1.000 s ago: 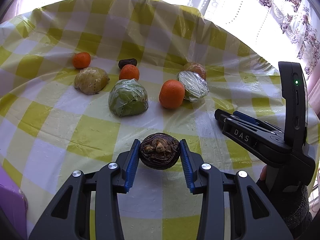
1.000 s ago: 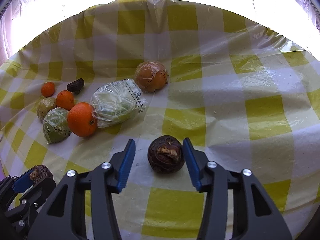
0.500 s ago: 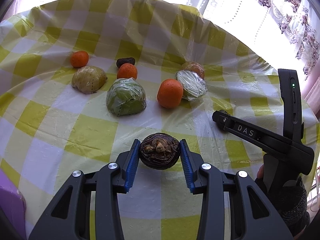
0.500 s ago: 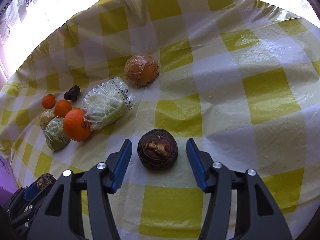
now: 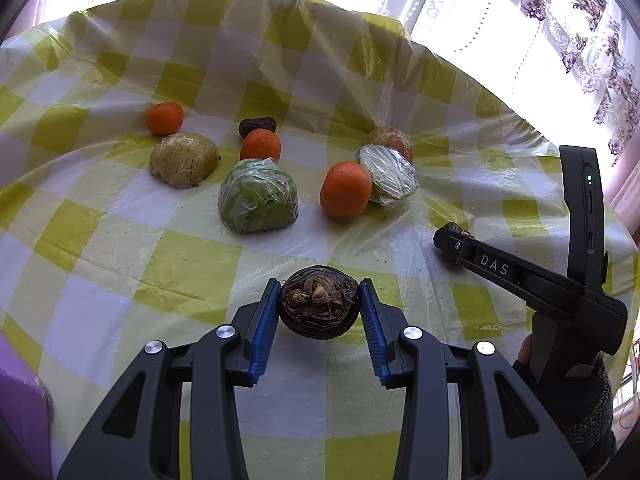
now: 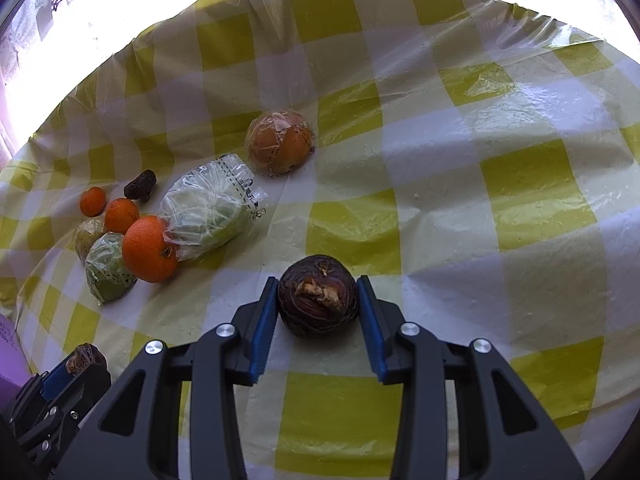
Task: Organize fruits
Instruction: 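Carry both dark brown fruits over the white purple-rimmed box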
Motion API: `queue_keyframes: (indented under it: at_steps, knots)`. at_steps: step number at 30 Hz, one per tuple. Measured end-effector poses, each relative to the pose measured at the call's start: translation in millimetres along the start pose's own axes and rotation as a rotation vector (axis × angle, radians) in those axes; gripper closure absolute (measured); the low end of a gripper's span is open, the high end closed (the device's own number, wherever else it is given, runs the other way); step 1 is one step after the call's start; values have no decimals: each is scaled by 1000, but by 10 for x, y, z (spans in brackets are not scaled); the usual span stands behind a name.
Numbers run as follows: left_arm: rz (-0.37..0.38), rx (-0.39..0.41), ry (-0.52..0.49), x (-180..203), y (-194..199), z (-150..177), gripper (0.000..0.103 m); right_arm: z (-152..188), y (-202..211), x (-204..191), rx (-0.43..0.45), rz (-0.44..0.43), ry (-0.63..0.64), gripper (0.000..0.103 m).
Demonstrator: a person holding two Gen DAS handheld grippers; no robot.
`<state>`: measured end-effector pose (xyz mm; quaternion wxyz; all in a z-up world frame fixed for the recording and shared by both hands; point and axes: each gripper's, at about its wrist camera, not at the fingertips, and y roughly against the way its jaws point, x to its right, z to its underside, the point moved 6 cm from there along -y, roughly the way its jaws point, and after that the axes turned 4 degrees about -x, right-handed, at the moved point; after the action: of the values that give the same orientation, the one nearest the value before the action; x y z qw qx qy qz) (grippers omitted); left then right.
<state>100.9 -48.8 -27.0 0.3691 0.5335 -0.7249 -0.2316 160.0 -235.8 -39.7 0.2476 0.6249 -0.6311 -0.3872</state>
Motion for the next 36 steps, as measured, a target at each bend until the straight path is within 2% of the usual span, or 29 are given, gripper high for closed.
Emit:
queue_keyframes:
  at_steps: [12, 15, 18, 25, 32, 36]
  knots:
    - [-35, 28, 45, -78, 49, -21, 65, 9, 101, 5, 34, -135, -57, 63]
    - [-38, 22, 56, -97, 108, 42, 65, 147, 154, -81, 3, -175, -72, 63]
    - [-25, 39, 86, -153, 236, 138, 65, 287, 282, -212, 21, -182, -45, 63]
    - [-18, 50, 91, -252, 525, 405, 65, 680, 509, -428, -4, -207, -32, 63]
    - [-53, 54, 20, -259, 846, 732, 65, 1189, 773, -617, -38, -212, 10, 63]
    - [-74, 100, -75, -116, 1154, 878, 65, 1440, 927, -632, -52, -220, 14, 63]
